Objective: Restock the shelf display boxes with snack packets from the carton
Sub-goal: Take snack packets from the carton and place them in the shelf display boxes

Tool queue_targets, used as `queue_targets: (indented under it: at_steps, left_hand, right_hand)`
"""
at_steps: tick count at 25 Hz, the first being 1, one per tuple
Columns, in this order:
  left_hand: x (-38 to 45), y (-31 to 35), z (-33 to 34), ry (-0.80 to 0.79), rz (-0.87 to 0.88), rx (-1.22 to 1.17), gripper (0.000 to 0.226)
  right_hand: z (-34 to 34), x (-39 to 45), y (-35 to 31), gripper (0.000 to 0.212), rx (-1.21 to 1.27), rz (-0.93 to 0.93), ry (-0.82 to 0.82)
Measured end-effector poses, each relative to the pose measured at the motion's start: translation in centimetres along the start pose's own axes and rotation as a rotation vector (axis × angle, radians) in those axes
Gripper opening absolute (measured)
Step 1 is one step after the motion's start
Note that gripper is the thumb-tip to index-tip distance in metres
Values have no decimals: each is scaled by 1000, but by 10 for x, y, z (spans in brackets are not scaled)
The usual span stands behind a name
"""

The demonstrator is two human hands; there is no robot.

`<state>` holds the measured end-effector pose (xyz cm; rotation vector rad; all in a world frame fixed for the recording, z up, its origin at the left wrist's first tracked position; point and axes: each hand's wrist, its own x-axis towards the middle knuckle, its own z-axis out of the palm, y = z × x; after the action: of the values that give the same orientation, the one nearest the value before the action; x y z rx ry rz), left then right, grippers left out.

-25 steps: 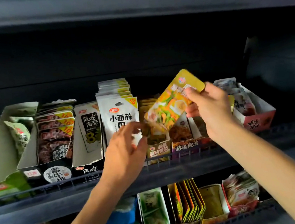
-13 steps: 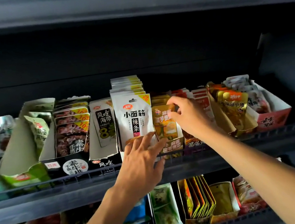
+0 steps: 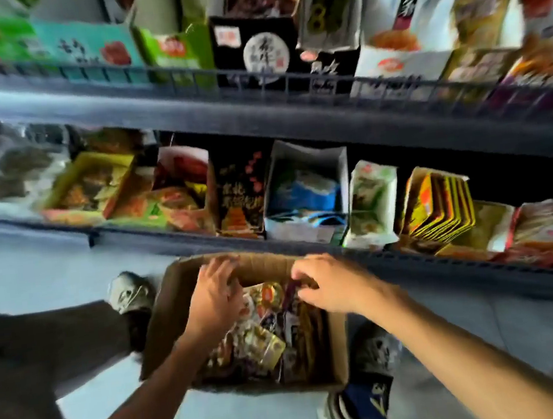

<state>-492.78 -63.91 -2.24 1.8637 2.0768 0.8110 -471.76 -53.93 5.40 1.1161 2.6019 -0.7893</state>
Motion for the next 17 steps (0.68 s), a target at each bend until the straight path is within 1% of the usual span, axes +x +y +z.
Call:
queue_targets:
  at_steps: [1, 3, 4, 5, 6, 7, 8, 9, 10, 11, 12, 13, 14, 15, 17]
  left_hand:
    - [-28, -34, 14, -212, -128, 61, 37]
    - [-70, -82, 35, -627, -412, 109, 33]
    - [-82, -96, 46, -774, -485, 90, 31]
    - [-90, -102, 54, -870, -487, 50, 34]
    - [-91, -102, 61, -941, -458, 27, 43]
    - [-89, -102, 69, -914, -438, 6, 51]
    - [-87, -103, 77, -858, -404, -23, 56]
    - [-83, -100, 79, -786, -349, -17, 56]
    - [-79, -95, 80, -768, -325, 0, 55]
    - [-82, -100, 90, -764, -306, -1, 56]
    - [-85, -104, 98, -771, -275, -6, 59]
    - [-87, -111, 108, -758, -275, -8, 62]
    - [-92, -119, 119, -773, -299, -12, 66]
    - [-92, -119, 122, -783, -321, -34, 67]
    - [-87, -110, 129, -727, -309, -53, 61]
  right_hand:
    - [35, 10, 3, 27, -8, 62, -109]
    - [105, 14, 6, 27, 22, 203, -226]
    - [136, 14, 8, 28, 43, 261, -284]
    - [163, 14, 10, 30, 56, 312, -317]
    - [183, 16, 10, 34, 55, 373, -294]
    - [197, 21, 9, 40, 48, 455, -206]
    - [207, 29, 10, 53, 119, 574, -94]
    - [214, 35, 9, 71, 257, 705, -6]
    - [218, 41, 9, 90, 406, 811, 21]
    - [221, 46, 8, 104, 532, 864, 27]
    - [222, 50, 7, 112, 616, 889, 13]
    - [223, 53, 9, 114, 668, 899, -8]
    - [225, 56, 11, 111, 674, 907, -31]
    - [228, 59, 13, 105, 647, 914, -42]
    - [230, 67, 15, 95, 536, 939, -69]
